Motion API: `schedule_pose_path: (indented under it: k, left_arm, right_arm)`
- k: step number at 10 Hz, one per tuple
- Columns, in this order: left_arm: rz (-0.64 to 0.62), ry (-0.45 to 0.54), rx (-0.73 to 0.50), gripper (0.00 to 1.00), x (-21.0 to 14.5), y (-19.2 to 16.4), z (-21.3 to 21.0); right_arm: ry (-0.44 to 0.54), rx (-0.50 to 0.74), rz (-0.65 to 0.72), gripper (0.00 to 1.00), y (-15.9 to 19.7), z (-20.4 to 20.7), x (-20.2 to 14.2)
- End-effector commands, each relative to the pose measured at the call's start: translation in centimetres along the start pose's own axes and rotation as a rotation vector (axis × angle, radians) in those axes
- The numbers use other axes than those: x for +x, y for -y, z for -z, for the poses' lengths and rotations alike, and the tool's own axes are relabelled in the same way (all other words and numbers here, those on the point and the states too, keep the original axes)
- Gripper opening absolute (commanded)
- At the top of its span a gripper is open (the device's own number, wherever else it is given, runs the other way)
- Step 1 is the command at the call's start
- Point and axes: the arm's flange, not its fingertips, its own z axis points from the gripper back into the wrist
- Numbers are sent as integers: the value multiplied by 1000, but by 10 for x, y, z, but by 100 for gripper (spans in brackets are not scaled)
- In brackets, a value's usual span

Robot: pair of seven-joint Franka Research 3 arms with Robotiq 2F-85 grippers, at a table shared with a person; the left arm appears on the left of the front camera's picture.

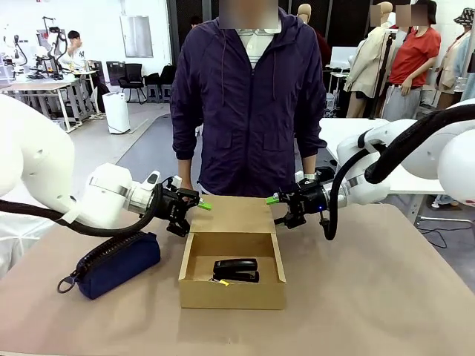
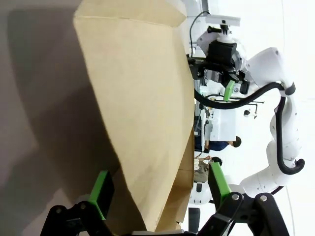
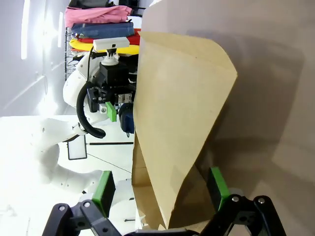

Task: Pack the items into the box.
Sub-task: Close the Mailer Box.

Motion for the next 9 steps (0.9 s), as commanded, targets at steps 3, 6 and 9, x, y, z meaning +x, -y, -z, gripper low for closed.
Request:
schedule_pose_path:
  k: [3, 6, 9]
  left_arm:
    - [71, -51, -54, 51, 1, 1, -3]
    - [109, -45, -87, 51, -1, 6, -3]
    - [135, -78, -110, 51, -2, 13, -2]
  right_arm:
    - [-21, 27, -33, 62, 2, 3, 7]
    - [-24, 26, -40, 62, 0, 3, 5]
    - [-38, 28, -79, 62, -14, 7, -8]
